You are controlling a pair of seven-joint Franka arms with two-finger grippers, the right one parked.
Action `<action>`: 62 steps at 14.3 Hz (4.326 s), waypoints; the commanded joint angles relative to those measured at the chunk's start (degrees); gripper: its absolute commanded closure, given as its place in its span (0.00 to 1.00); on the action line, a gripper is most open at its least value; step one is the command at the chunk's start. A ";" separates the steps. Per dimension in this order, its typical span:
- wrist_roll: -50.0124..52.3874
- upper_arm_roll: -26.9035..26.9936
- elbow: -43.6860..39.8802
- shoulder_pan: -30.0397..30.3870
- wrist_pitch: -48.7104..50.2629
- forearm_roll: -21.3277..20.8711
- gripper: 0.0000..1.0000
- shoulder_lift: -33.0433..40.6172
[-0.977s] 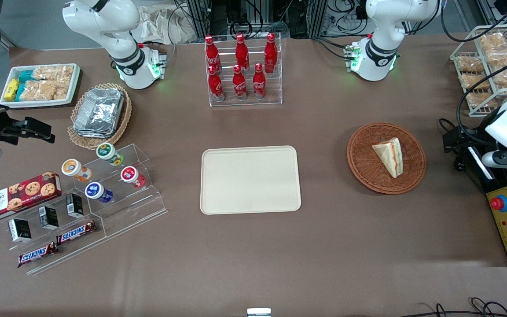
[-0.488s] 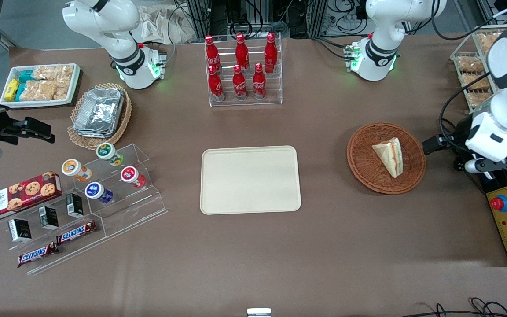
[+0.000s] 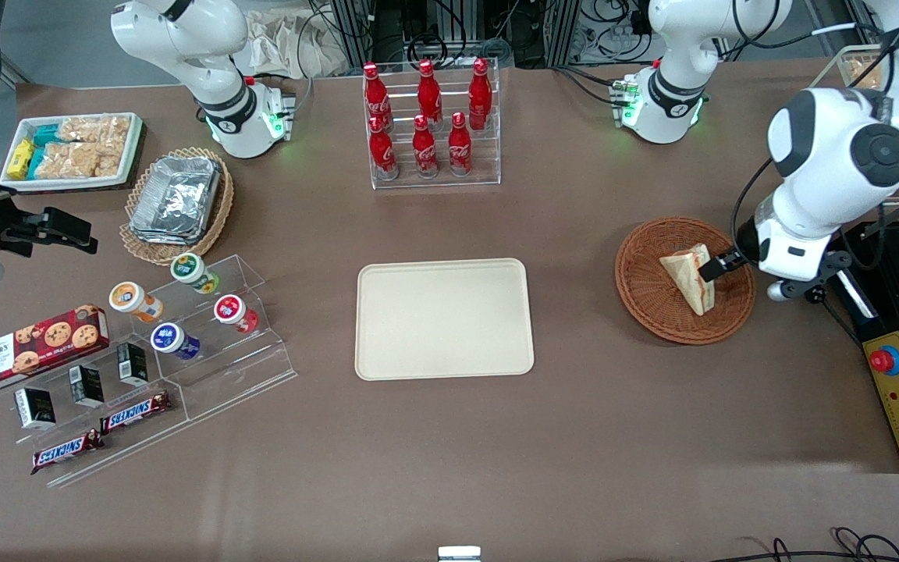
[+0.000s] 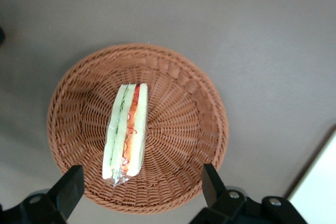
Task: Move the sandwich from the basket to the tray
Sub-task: 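Lower the left gripper and grasp the wrapped sandwich upright, then lift the sandwich out of the basket with the left gripper, then carry the sandwich over the beige tray and lower it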
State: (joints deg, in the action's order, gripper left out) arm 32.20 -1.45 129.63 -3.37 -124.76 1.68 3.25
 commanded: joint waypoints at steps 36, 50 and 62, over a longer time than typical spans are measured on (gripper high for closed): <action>-14.99 -10.91 -36.81 0.47 38.90 -0.98 1.00 -3.24; 20.15 -29.93 -31.54 -5.51 1.11 -23.81 1.00 -36.98; 21.15 -29.67 -31.63 -8.41 -6.63 -29.27 0.69 -44.03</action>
State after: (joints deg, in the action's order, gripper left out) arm 51.86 -31.19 99.44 -11.24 -130.35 -25.19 -39.25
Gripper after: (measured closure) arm 0.753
